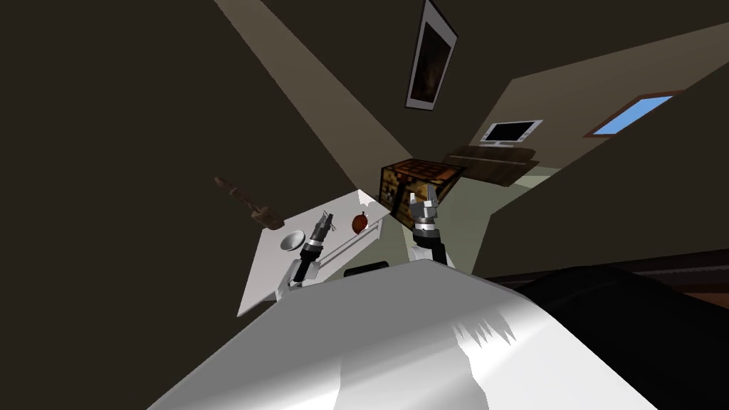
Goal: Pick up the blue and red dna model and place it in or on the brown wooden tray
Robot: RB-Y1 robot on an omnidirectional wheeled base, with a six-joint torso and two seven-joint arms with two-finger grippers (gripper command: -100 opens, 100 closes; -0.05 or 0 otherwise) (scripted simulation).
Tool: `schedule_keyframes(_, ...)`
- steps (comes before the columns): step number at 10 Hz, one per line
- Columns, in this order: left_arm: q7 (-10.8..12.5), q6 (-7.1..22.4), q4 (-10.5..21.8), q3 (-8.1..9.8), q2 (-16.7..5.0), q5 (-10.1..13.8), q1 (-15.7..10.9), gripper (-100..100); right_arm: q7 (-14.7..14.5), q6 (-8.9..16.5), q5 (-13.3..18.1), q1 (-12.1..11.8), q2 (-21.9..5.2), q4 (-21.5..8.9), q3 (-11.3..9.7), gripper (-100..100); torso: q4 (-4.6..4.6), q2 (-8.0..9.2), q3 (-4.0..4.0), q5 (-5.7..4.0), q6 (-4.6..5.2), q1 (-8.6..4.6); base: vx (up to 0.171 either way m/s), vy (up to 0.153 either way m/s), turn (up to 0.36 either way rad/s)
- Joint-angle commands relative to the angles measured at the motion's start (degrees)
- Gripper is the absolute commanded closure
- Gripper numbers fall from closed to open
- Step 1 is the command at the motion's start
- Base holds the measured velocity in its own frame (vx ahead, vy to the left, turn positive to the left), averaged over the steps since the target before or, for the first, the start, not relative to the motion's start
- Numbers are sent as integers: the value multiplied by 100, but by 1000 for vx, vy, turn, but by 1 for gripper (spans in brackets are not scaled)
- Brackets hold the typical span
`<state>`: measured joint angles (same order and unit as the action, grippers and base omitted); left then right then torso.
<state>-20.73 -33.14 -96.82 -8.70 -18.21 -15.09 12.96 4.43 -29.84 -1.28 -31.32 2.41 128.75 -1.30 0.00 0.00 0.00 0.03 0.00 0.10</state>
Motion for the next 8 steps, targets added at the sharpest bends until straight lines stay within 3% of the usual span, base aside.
schedule_keyframes(1, -143, 104, 256, 24, -68, -136, -67, -100, 0, 0, 0, 0, 0, 0, 0, 0, 0, 0, 0, 0, 0, 0, 0, 31, -89)
schedule_keyframes(8, -630, 423, 1296, 323, -230, -491, -320, -100, 0, 0, 0, 0, 0, 0, 0, 0, -1, -8, -4, -2, 0, -7, 8, 15, -98)
